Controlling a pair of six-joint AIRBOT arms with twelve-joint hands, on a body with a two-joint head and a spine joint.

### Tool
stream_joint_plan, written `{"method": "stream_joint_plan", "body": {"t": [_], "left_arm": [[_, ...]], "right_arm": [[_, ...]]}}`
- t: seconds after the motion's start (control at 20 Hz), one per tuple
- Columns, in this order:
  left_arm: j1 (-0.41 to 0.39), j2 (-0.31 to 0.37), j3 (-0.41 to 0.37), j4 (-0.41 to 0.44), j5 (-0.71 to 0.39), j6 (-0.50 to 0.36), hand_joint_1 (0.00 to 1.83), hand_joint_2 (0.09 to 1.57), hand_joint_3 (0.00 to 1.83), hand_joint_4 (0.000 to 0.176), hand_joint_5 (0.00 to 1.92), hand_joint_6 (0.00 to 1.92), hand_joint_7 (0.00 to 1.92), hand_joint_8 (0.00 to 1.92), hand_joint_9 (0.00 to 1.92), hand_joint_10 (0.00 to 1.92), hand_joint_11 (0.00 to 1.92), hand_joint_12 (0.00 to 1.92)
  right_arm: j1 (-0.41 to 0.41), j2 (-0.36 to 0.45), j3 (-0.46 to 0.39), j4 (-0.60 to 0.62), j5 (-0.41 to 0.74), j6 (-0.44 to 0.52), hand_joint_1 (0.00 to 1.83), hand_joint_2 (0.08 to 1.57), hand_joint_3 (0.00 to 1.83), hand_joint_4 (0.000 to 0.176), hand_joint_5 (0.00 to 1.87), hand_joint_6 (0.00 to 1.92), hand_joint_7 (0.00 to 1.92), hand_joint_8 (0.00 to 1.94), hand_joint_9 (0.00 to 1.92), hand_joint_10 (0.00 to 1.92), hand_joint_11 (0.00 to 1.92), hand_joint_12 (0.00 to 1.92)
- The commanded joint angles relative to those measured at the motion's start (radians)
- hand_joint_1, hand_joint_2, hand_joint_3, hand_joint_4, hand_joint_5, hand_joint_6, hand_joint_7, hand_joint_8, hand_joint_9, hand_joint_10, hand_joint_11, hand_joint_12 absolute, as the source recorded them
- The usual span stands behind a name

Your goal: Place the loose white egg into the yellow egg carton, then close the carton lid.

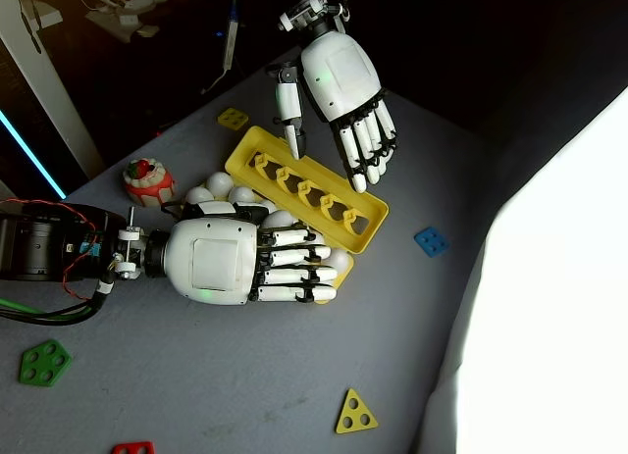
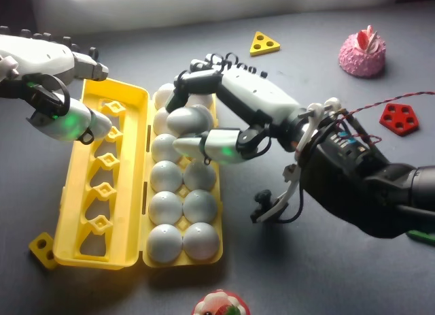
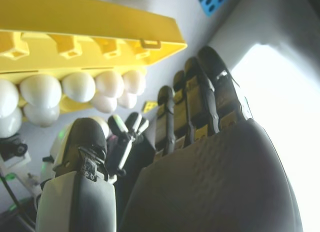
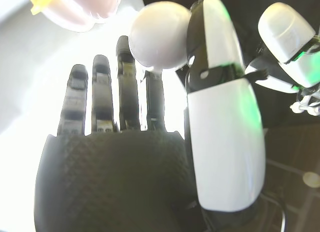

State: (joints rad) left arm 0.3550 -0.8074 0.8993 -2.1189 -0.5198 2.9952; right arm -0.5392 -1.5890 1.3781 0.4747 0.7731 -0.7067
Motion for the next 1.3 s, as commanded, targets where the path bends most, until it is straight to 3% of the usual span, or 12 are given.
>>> {"method": "stream_joint_plan", "body": {"t": [0.0,0.15,0.3,0.5,0.55,0.6,0.7,0.75,0.8,0.9,1.25], "left_arm": [[-0.005,0.004,0.006,0.042,0.026,0.003,0.43,1.27,0.00,0.038,0.20,0.00,0.24,0.00,0.24,0.01,0.00,0.78],[-0.003,0.004,0.006,0.043,0.026,0.003,0.40,1.28,0.00,0.041,0.18,0.00,0.25,0.00,0.24,0.00,0.00,0.71],[-0.003,0.004,0.008,0.045,0.027,0.003,0.38,1.28,0.00,0.039,0.19,0.00,0.24,0.00,0.25,0.00,0.00,0.76],[-0.002,0.004,0.008,0.045,0.028,0.003,0.40,1.28,0.00,0.045,0.17,0.00,0.25,0.00,0.24,0.00,0.00,0.75],[-0.002,0.004,0.008,0.045,0.028,0.003,0.38,1.28,0.00,0.043,0.17,0.00,0.25,0.00,0.24,0.00,0.00,0.74],[-0.002,0.004,0.009,0.045,0.028,0.003,0.37,1.28,0.00,0.042,0.17,0.00,0.24,0.00,0.24,0.00,0.00,0.74],[0.002,0.004,0.011,0.045,0.034,0.003,0.39,1.29,0.00,0.045,0.15,0.00,0.23,0.00,0.23,0.00,0.00,0.71],[0.002,0.005,0.011,0.045,0.035,0.003,0.38,1.29,0.00,0.046,0.14,0.00,0.22,0.00,0.23,0.00,0.00,0.71],[0.002,0.005,0.011,0.045,0.035,0.003,0.39,1.29,0.00,0.046,0.14,0.00,0.23,0.00,0.24,0.00,0.00,0.74],[0.002,0.005,0.011,0.045,0.035,0.003,0.36,1.29,0.00,0.053,0.12,0.00,0.21,0.00,0.23,0.00,0.00,0.75],[-0.005,0.005,0.007,0.040,0.034,0.003,0.37,1.29,0.00,0.047,0.14,0.01,0.22,0.00,0.23,0.00,0.00,0.74]], "right_arm": [[0.002,-0.005,0.005,-0.038,0.108,0.010,1.14,1.15,0.00,0.000,0.91,1.10,0.46,0.00,0.15,0.02,0.01,0.02],[-0.005,-0.020,0.017,-0.038,0.108,0.007,1.14,1.15,0.00,0.000,0.92,1.10,0.46,0.00,0.14,0.02,0.00,0.01],[-0.008,-0.029,0.026,-0.039,0.112,0.004,1.15,1.13,0.00,0.000,0.97,1.02,0.49,0.01,0.15,0.02,0.00,0.00],[-0.016,-0.039,0.040,-0.053,0.120,0.003,1.08,1.19,0.01,0.000,0.83,1.22,0.41,0.01,0.15,0.02,0.02,0.01],[-0.016,-0.040,0.040,-0.053,0.120,0.003,0.94,1.16,0.00,0.000,0.60,0.87,0.36,0.00,0.14,0.01,0.01,0.02],[-0.014,-0.040,0.040,-0.053,0.120,0.003,0.88,1.14,0.00,0.000,0.52,0.63,0.34,0.00,0.15,0.02,0.00,0.26],[-0.006,-0.041,0.040,-0.053,0.119,0.004,0.88,1.06,0.00,0.000,0.49,0.34,0.32,0.00,0.17,0.03,0.00,0.62],[-0.003,-0.041,0.040,-0.053,0.116,0.004,0.86,1.05,0.00,0.000,0.46,0.25,0.30,0.00,0.17,0.02,0.00,0.68],[0.000,-0.040,0.040,-0.053,0.113,0.004,0.84,1.03,0.00,0.000,0.44,0.18,0.30,0.00,0.18,0.02,0.00,0.75],[0.001,-0.040,0.040,-0.053,0.111,0.004,0.79,1.02,0.00,0.000,0.32,0.08,0.24,0.00,0.16,0.01,0.00,0.63],[0.055,0.015,0.020,-0.053,0.042,-0.002,0.76,1.01,0.00,0.000,0.25,0.02,0.21,0.00,0.16,0.01,0.00,0.63]]}}
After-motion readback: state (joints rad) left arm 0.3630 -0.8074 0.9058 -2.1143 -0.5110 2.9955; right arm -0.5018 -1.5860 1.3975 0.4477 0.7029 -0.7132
